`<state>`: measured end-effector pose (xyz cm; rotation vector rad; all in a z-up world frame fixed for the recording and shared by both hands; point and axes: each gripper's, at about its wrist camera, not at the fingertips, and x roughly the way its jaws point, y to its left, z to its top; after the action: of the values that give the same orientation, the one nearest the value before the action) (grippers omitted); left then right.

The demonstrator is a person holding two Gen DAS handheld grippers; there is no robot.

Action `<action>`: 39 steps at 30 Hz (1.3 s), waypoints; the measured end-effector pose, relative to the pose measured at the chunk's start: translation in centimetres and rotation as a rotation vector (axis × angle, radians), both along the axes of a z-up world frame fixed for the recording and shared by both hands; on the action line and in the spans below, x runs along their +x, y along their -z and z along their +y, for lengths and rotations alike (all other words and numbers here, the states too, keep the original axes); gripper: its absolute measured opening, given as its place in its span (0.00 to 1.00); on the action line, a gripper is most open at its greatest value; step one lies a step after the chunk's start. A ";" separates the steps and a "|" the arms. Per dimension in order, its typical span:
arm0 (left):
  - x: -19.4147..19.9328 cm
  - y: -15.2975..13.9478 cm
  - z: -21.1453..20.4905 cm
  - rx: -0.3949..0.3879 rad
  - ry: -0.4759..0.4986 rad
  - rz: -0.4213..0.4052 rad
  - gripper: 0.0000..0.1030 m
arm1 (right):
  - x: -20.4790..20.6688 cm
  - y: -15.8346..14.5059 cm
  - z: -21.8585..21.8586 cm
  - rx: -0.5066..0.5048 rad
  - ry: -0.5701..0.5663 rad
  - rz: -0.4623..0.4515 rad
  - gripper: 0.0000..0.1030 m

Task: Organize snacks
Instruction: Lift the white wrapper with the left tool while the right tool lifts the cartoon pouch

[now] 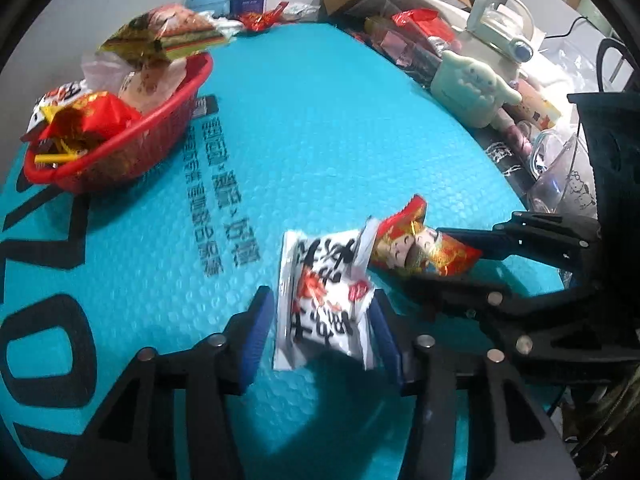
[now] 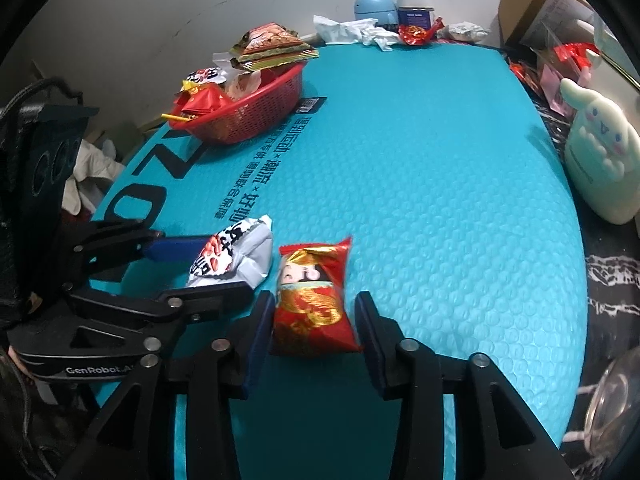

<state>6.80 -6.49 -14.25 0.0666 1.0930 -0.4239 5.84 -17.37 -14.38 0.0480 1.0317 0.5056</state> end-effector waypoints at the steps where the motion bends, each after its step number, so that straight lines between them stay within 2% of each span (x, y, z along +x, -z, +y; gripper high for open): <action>1: 0.1 0.0 0.0 0.007 0.001 -0.008 0.49 | 0.0 0.0 0.1 -0.004 -0.001 -0.003 0.43; 8: 0.2 0.3 -0.9 0.073 0.030 -0.062 0.49 | 0.1 0.1 0.2 -0.040 -0.007 -0.029 0.43; 10: 0.2 0.4 -0.8 0.060 0.025 -0.072 0.49 | 0.0 0.2 0.2 -0.050 -0.008 -0.037 0.40; 11: 0.2 0.4 -0.7 0.058 0.022 -0.075 0.48 | 0.0 0.2 0.3 -0.055 -0.008 -0.042 0.36; 12: 0.3 0.4 -0.8 0.061 0.018 -0.079 0.44 | -0.1 0.2 0.4 -0.060 -0.007 -0.047 0.34; 23: -0.8 -1.1 0.4 0.012 0.002 -0.089 0.39 | -0.7 -0.9 0.8 -0.015 -0.012 -0.052 0.33; 39: -2.9 -7.1 4.6 -0.055 -0.085 -0.225 0.39 | -1.3 -6.4 3.5 0.016 -0.079 -0.173 0.33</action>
<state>3.89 -1.88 -7.13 0.0185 0.8586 -0.3605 4.53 -13.89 -8.01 -0.0220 0.8628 0.5797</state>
